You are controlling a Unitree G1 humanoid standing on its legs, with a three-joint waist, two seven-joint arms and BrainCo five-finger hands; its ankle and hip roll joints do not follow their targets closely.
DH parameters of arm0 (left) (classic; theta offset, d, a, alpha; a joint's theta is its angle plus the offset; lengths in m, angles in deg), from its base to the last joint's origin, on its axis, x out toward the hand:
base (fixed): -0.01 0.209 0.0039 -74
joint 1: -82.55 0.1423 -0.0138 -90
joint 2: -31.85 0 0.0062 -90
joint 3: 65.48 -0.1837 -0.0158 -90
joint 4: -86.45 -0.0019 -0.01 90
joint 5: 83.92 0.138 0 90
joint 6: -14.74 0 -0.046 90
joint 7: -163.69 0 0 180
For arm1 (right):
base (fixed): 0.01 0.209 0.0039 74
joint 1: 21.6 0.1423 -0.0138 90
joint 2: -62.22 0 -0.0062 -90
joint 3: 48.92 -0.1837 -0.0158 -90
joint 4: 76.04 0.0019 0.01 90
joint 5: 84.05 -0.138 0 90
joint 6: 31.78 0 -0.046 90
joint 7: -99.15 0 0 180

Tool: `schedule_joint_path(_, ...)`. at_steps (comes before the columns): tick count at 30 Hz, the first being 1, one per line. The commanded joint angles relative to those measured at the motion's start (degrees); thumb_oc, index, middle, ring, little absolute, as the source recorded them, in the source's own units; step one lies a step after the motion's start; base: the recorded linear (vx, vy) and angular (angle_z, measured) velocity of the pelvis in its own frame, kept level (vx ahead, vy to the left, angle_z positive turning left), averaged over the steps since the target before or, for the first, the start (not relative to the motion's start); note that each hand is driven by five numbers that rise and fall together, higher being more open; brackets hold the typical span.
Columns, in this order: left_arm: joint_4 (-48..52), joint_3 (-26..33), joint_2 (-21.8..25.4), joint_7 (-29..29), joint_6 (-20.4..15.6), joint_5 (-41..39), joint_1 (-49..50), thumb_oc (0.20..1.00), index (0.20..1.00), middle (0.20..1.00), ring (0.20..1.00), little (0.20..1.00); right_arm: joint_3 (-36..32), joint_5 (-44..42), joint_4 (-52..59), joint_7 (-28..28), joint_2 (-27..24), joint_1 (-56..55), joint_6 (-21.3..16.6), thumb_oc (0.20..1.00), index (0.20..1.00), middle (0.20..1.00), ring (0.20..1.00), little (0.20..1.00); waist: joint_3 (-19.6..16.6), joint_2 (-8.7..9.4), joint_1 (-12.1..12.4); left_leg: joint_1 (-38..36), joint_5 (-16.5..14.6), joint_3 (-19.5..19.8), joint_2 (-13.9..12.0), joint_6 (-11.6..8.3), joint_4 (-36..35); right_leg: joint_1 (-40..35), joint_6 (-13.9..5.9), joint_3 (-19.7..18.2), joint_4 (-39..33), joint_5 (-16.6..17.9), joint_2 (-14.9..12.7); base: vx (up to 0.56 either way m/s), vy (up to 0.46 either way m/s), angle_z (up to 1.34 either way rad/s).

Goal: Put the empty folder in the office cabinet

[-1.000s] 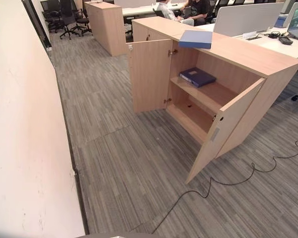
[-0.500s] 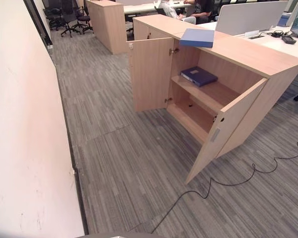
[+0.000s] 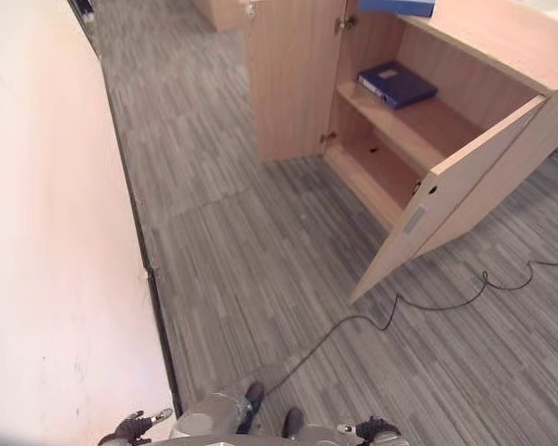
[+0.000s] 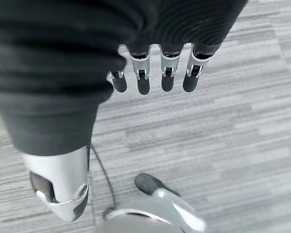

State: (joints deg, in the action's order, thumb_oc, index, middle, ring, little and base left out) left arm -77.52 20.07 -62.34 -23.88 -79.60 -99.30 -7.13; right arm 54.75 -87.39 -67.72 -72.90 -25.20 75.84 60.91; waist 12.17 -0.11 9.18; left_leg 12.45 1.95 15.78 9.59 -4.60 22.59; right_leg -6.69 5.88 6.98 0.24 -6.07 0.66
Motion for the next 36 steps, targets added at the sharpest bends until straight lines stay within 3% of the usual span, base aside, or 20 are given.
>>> schedule_joint_path(1, -0.18, 1.63, -0.48, -1.28, -0.92, -2.23, 2.10, 1.000, 1.000, 1.000, 1.000, 1.000, 2.45, 0.70, 0.18, 0.82, -0.98, -2.05, -0.85, 1.000, 1.000, 1.000, 1.000, 1.000, -1.34, 1.04, 0.14, 1.30, -4.29, -0.51, 0.77, 5.66, -6.20, -2.16, -7.05, 0.84, -4.97, 1.18, 0.36, 0.21, 0.096, 0.04)
schedule_joint_path(3, -0.60, 2.15, -0.51, -1.47, -1.06, -2.79, 2.49, 1.000, 1.000, 1.000, 1.000, 1.000, 2.98, 1.38, 0.53, 0.88, -0.92, -2.03, -0.89, 1.000, 1.000, 1.000, 1.000, 1.000, -1.31, 0.39, 0.53, 2.81, 2.06, -0.32, -1.64, 4.41, -15.11, -2.89, -6.73, 0.54, -5.22, 0.00, 0.95, 0.18, 0.107, -0.01)
schedule_joint_path(5, -0.89, 2.18, -0.57, -1.74, -1.23, -2.96, 2.67, 1.000, 1.000, 1.000, 1.000, 1.000, 3.04, 1.67, 0.52, 1.19, -1.00, -1.93, -0.85, 1.000, 1.000, 1.000, 1.000, 1.000, -1.03, 0.06, 0.57, 4.21, 3.60, -0.72, -2.68, 3.93, -18.74, -3.39, -6.61, 0.67, -5.20, -0.65, 0.86, 0.22, 0.167, -0.02)
schedule_joint_path(6, -1.66, 2.44, -0.99, -1.85, -1.27, -3.00, 3.43, 1.000, 1.000, 1.000, 1.000, 1.000, 2.67, 2.02, -0.18, 1.44, -0.88, -2.50, -0.50, 1.000, 1.000, 1.000, 1.000, 1.000, -1.00, -0.94, 0.95, 6.73, 5.81, -3.58, -5.30, 3.49, -25.87, -5.86, -6.64, -0.18, -5.24, -2.44, 0.57, 0.37, 0.303, -0.09)
schedule_joint_path(11, -3.96, 5.21, -1.67, -1.72, -0.99, -3.85, 5.62, 1.000, 1.000, 1.000, 1.000, 1.000, 1.42, 2.86, -0.97, 0.90, -0.22, -4.94, -0.43, 1.000, 1.000, 1.000, 1.000, 1.000, -3.46, -2.40, 2.14, 5.04, 9.24, -4.07, -6.42, 2.74, -27.59, -8.54, -8.28, -1.82, -5.16, -3.56, -0.76, 0.32, 0.313, -0.41)
schedule_joint_path(13, -4.95, 6.47, -1.28, -1.42, -0.85, -3.55, 6.24, 1.000, 1.000, 1.000, 1.000, 1.000, 1.18, 4.43, -1.65, 0.09, -0.13, -6.00, 0.13, 1.000, 1.000, 1.000, 1.000, 1.000, -5.50, -2.21, 2.79, 3.08, 11.13, -4.59, -6.10, 3.57, -27.59, -8.48, -11.35, -1.17, -3.83, -2.80, -5.15, 0.41, 0.504, -1.06)
schedule_joint_path(14, -4.95, 6.46, -1.27, -1.41, -0.85, -3.55, 6.25, 1.000, 1.000, 1.000, 1.000, 1.000, 1.18, 4.43, -1.64, 0.09, -0.12, -6.02, 0.14, 1.000, 1.000, 1.000, 1.000, 1.000, -5.49, -2.16, 2.88, 3.03, 11.10, -4.70, -6.09, 3.59, -27.59, -8.49, -11.37, -1.26, -3.83, -2.81, -5.22, 0.27, 0.331, -0.62)
schedule_joint_path(16, -4.60, 7.74, 1.11, 0.16, -1.01, -2.86, 6.08, 1.000, 1.000, 1.000, 1.000, 1.000, 0.14, 5.62, -2.62, -3.75, -3.73, -8.76, 0.61, 1.000, 1.000, 1.000, 1.000, 1.000, -6.36, -0.24, 2.43, 0.47, 9.03, -5.79, -4.92, 4.46, -26.90, -6.28, -14.11, -1.19, 0.19, 2.96, -10.56, 0.37, 0.447, -0.55)
schedule_joint_path(18, -3.94, 7.83, 3.01, 1.07, -0.80, -1.45, 5.83, 1.000, 1.000, 1.000, 1.000, 1.000, -0.65, 5.73, -2.30, -4.23, -5.67, -9.18, 0.23, 1.000, 1.000, 1.000, 1.000, 1.000, -6.81, 1.20, 2.77, -0.84, 7.18, -5.84, -2.94, 6.03, -26.60, -4.40, -15.32, -0.41, 5.36, 6.96, -13.54, 0.31, 0.389, -0.33)
schedule_joint_path(21, -3.62, 7.93, 3.91, 1.54, -0.58, -0.84, 5.82, 1.000, 1.000, 1.000, 1.000, 1.000, -1.08, 5.52, -2.20, -4.82, -6.29, -9.35, 0.34, 1.000, 1.000, 1.000, 1.000, 1.000, -6.77, 1.58, 2.87, -1.98, 6.10, -5.39, -2.04, 6.99, -26.42, -2.70, -14.98, 0.22, 9.90, 8.18, -14.52, 0.17, 0.261, -0.04)
schedule_joint_path(22, -2.47, 7.82, 5.96, 1.97, -0.37, 0.24, 5.81, 1.000, 1.000, 1.000, 1.000, 1.000, -2.31, 4.11, -1.64, -5.08, -7.59, -9.35, 0.12, 1.000, 1.000, 1.000, 1.000, 1.000, -5.52, 0.64, 1.52, -6.25, 3.55, -2.78, 0.98, 10.05, -25.68, 2.63, -12.12, -0.36, 28.73, 16.61, -17.25, 0.25, 0.449, 0.20)
schedule_joint_path(23, -2.46, 7.84, 5.96, 1.98, -0.36, 0.25, 5.80, 1.000, 1.000, 1.000, 1.000, 1.000, -2.30, 4.11, -1.65, -5.08, -7.59, -9.33, 0.12, 1.000, 1.000, 1.000, 1.000, 1.000, -5.43, 0.76, 1.53, -6.27, 3.57, -2.85, 1.12, 10.08, -25.66, 2.80, -12.20, -0.52, 29.13, 16.43, -17.42, 0.41, 0.665, 0.70)
schedule_joint_path(24, -1.72, 7.48, 6.93, 2.47, -0.22, 1.47, 5.88, 1.000, 1.000, 1.000, 1.000, 1.000, -1.86, 4.50, -0.95, -4.92, -7.92, -9.48, -0.39, 1.000, 1.000, 1.000, 1.000, 1.000, -4.41, -0.41, 0.38, -9.94, 2.63, -1.08, 1.15, 10.97, -26.41, 6.17, -10.84, -0.70, 36.76, 16.44, -17.14, 0.22, 0.274, 0.69)
schedule_joint_path(28, -1.26, 7.25, 7.33, 2.89, -0.33, 1.69, 5.61, 1.000, 1.000, 1.000, 1.000, 1.000, -0.84, 5.06, 0.34, -5.07, -8.23, -9.43, -1.03, 1.000, 1.000, 1.000, 1.000, 1.000, -2.95, -0.85, -0.40, -12.92, 1.76, -0.50, 0.26, 11.05, -26.57, 10.56, -9.54, 0.48, 38.02, 12.10, -15.73, 0.15, 0.075, 0.53)
schedule_joint_path(29, -0.81, 7.50, 8.06, 2.47, -0.40, 1.66, 6.82, 1.000, 1.000, 1.000, 1.000, 1.000, 1.79, 3.22, 4.33, -5.30, -6.57, -5.17, -2.55, 1.000, 1.000, 1.000, 1.000, 1.000, -2.62, -0.94, 0.51, -14.74, 1.27, 1.63, -0.40, 10.76, -26.31, 13.10, -8.89, 3.95, 32.45, 7.59, -12.62, 0.25, -0.143, 0.38)
schedule_joint_path(30, -0.30, 7.45, 8.09, 1.88, -0.71, 1.64, 6.80, 1.000, 1.000, 1.000, 1.000, 1.000, 1.43, 1.79, 4.56, -5.11, -5.80, -4.72, -2.52, 1.000, 1.000, 1.000, 1.000, 1.000, -1.20, -0.53, -0.44, -16.82, 0.32, 3.71, -0.37, 10.36, -25.74, 15.96, -9.58, 4.51, 24.04, 7.27, -7.85, 0.30, -0.179, 0.05)
schedule_joint_path(31, -0.40, 7.35, 7.73, 1.80, -0.90, 1.80, 6.80, 1.000, 1.000, 1.000, 1.000, 1.000, 1.55, 1.64, 4.13, -4.95, -5.28, -4.82, -2.70, 1.000, 1.000, 1.000, 1.000, 1.000, -0.38, 0.10, -1.08, -17.55, -0.43, 4.88, -0.07, 10.06, -25.13, 16.87, -10.46, 4.11, 18.07, 8.08, -5.94, 0.16, -0.114, 0.38)
schedule_joint_path(32, -0.41, 7.35, 7.73, 1.80, -0.90, 1.80, 6.79, 1.000, 1.000, 1.000, 1.000, 1.000, 1.55, 1.64, 4.11, -4.94, -5.28, -4.79, -2.70, 1.000, 1.000, 1.000, 1.000, 1.000, -0.44, 0.02, -1.20, -17.43, -0.40, 5.00, -0.14, 10.04, -25.05, 16.72, -10.46, 4.28, 17.64, 8.36, -5.86, 0.13, -0.056, 0.96)
schedule_joint_path(34, -1.01, 6.87, 7.04, 2.04, -0.78, 2.32, 6.39, 1.000, 1.000, 1.000, 1.000, 1.000, 1.41, 1.75, 3.44, -4.56, -4.51, -4.86, -2.50, 1.000, 1.000, 1.000, 1.000, 1.000, 0.63, 1.78, -2.14, -19.39, -2.40, 6.92, 0.92, 9.26, -23.71, 18.38, -13.01, 4.45, 5.58, 11.82, -4.40, 0.20, -0.047, 1.34)
schedule_joint_path(36, -1.42, 7.13, 7.04, 2.18, -0.69, 2.51, 6.21, 1.000, 1.000, 1.000, 1.000, 1.000, 1.35, 1.63, 3.56, -4.49, -4.29, -4.83, -2.65, 1.000, 1.000, 1.000, 1.000, 1.000, 1.04, 2.45, -2.12, -19.93, -3.51, 7.12, 1.21, 8.99, -22.78, 17.96, -13.49, 6.26, 2.57, 12.91, -4.39, 0.19, -0.029, 0.07)
